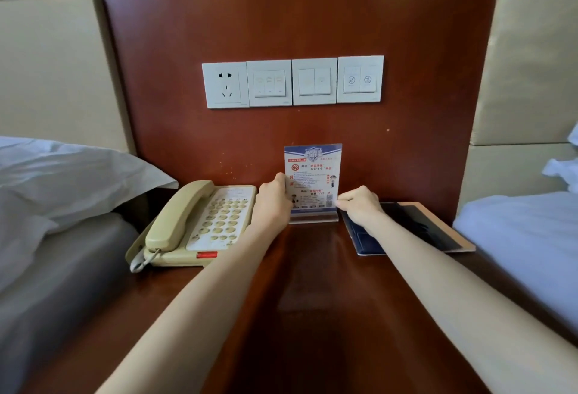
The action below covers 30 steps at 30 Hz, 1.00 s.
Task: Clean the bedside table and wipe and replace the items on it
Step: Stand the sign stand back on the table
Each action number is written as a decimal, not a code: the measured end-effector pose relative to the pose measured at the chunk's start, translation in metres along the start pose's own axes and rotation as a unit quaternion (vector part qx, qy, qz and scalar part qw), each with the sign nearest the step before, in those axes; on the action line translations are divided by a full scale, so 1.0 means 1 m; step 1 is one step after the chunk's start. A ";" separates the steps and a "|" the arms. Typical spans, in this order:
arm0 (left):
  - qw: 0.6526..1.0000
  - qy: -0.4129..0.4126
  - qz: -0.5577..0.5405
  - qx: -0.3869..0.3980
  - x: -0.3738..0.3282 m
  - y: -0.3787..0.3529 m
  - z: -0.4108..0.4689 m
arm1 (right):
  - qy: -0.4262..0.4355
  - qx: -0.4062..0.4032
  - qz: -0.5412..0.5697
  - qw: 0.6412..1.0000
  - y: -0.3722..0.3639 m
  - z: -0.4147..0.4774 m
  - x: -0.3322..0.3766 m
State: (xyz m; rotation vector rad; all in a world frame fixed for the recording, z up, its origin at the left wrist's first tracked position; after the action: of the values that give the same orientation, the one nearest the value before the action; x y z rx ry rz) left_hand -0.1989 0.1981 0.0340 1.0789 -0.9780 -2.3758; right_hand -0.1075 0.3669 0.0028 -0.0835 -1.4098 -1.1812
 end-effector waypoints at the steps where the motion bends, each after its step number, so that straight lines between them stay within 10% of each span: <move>1: 1.000 0.005 -0.009 -0.001 0.002 -0.002 0.002 | -0.003 0.005 -0.019 1.000 -0.002 0.000 -0.001; 11: 0.992 0.036 -0.121 0.005 0.023 -0.011 -0.003 | -0.014 0.085 -0.186 0.979 -0.017 -0.002 -0.002; 30: 0.963 0.068 -0.252 0.072 0.012 0.029 -0.051 | -0.036 0.071 0.111 0.991 0.034 -0.056 0.017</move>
State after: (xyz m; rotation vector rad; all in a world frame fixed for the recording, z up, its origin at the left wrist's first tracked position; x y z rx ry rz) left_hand -0.1668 0.1485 0.0251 1.6934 -0.9237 -2.5939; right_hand -0.0502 0.3362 0.0209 -0.1811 -1.5021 -0.8994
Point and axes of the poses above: each hand's wrist, its own z-axis towards the middle knuckle, its own y-axis out of the back of the hand, x = y × z, the point moved 9 cm from there along z, towards the middle knuckle, and after that the axes turned 1 degree about z, right-handed, at the moved point
